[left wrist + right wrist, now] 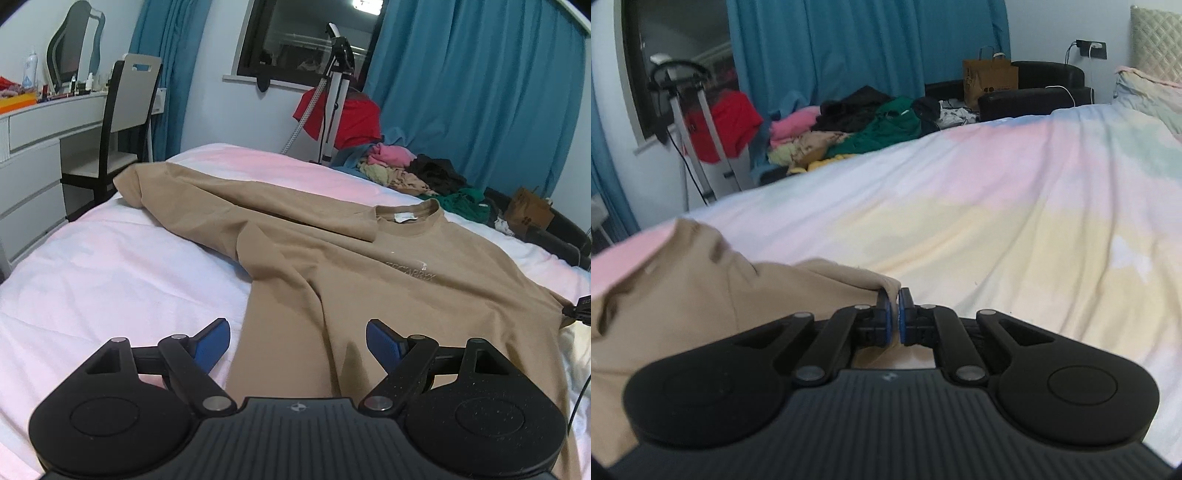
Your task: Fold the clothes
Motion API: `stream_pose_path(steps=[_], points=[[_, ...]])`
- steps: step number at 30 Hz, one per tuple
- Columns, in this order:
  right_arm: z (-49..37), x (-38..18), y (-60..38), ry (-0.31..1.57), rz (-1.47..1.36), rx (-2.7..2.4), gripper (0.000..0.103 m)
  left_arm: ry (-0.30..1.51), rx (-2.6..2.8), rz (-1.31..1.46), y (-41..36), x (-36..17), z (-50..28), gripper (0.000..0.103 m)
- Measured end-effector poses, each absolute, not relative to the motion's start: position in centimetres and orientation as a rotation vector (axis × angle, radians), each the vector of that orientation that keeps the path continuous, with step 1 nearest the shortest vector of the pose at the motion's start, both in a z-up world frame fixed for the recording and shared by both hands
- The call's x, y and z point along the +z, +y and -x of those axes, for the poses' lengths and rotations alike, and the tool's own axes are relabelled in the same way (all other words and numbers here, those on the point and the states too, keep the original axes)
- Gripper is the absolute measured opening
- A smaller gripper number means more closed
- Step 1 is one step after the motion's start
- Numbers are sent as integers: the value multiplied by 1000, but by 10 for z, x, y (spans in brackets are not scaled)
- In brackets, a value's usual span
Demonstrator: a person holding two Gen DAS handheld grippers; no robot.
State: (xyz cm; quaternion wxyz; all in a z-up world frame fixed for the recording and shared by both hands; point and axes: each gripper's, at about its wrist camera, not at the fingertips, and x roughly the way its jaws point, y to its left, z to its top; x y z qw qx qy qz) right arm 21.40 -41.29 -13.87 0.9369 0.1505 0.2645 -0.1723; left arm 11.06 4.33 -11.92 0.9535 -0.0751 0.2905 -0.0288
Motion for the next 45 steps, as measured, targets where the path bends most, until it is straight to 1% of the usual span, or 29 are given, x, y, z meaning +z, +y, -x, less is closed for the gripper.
stream_pose_path(steps=[2,5,6,7,8,9,10,11,12,13,18,22,26,29,33,35,39,40,44,45], points=[[-211,-140,-415,543,-338,-348,10,586,-53,141,45,-120,-111,83],[-199,-123,-409,526,-363,-342,12,575,-49,123,47,-120,-111,83],[-195,-117,-405,525,-354,-340,14,571,-49,114,47,-120,-111,83],[-192,-110,-399,525,-346,-337,19,567,-52,102,47,-120,-110,83],[-185,-104,-393,518,-341,-323,26,565,-55,90,47,-120,-109,83],[-178,-97,-388,509,-338,-304,48,563,-59,79,46,-120,-108,83],[-171,-90,-382,500,-335,-286,72,561,-62,68,46,-119,-107,83],[-161,-83,-377,480,-332,-266,80,558,-66,58,45,-119,-105,83],[-152,-77,-372,465,-325,-250,84,556,-69,47,45,-118,-104,83],[-143,-71,-367,454,-318,-236,83,554,-74,28,44,-118,-103,83],[-101,-48,-343,420,-373,-138,83,542,-95,-81,39,-115,-104,83],[-80,-49,-315,415,-350,-53,83,532,-112,-168,35,-113,-104,84],[-87,-55,-296,421,-284,-7,83,548,-113,-253,27,-109,-150,84],[-100,-61,-296,422,-308,14,83,561,-112,-316,21,-106,-186,84],[-119,-77,-299,439,-333,36,83,563,-116,-441,-2,-112,-254,84],[-128,-86,-301,451,-352,42,83,564,-135,-532,-16,-122,-280,84],[-145,-101,-310,479,-368,29,83,573,-287,-821,-44,-151,-309,82],[-149,-104,-312,491,-381,27,83,563,-326,-870,-46,-155,-312,84],[-153,-108,-321,532,-471,32,83,559,-318,-840,-45,-148,-342,84],[-151,-108,-321,532,-478,38,83,549,-297,-832,-45,-147,-351,82]])
